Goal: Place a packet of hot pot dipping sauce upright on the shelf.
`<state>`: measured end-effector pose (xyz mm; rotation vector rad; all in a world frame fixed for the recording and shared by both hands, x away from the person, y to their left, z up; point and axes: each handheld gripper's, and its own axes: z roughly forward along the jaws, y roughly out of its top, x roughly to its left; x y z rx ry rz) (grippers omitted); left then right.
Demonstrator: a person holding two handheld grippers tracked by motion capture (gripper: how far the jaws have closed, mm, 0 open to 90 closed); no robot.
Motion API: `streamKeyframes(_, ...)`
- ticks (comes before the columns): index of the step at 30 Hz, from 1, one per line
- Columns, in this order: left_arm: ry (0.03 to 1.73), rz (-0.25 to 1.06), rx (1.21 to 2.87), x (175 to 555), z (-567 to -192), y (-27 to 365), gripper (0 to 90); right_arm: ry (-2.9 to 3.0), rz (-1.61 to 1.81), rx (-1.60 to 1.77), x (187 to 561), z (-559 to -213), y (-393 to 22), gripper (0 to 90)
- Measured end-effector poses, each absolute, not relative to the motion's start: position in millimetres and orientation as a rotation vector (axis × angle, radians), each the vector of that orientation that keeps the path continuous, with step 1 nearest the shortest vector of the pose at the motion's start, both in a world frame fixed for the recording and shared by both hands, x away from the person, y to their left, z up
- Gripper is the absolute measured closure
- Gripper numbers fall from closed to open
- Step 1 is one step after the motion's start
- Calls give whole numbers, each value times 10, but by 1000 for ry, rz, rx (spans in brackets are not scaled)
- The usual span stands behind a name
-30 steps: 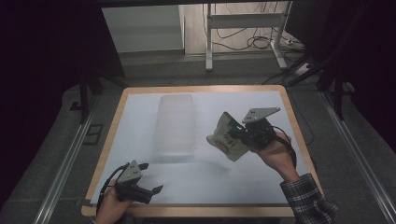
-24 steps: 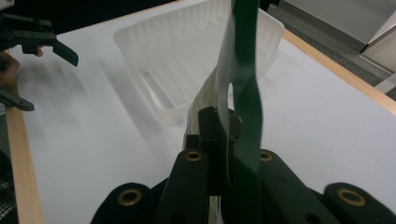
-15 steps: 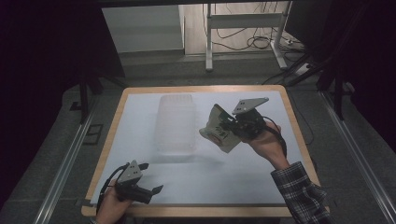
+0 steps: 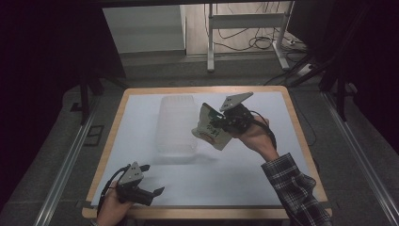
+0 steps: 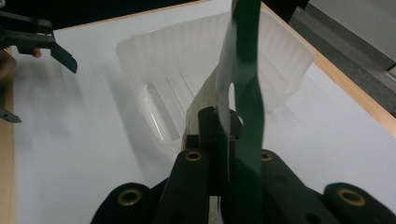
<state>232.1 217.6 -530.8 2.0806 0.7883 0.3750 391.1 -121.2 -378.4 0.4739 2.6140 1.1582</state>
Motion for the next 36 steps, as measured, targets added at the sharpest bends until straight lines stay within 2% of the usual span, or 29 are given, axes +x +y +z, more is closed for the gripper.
streamKeyframes(20,795,386,2046,2318,-5287,2205,31,2668,1017,359,4178,-3797,-715,892)
streamKeyframes(36,791,405,2020,2312,-5274,2220,24,2643,992,276,4194,-3759,-281,892)
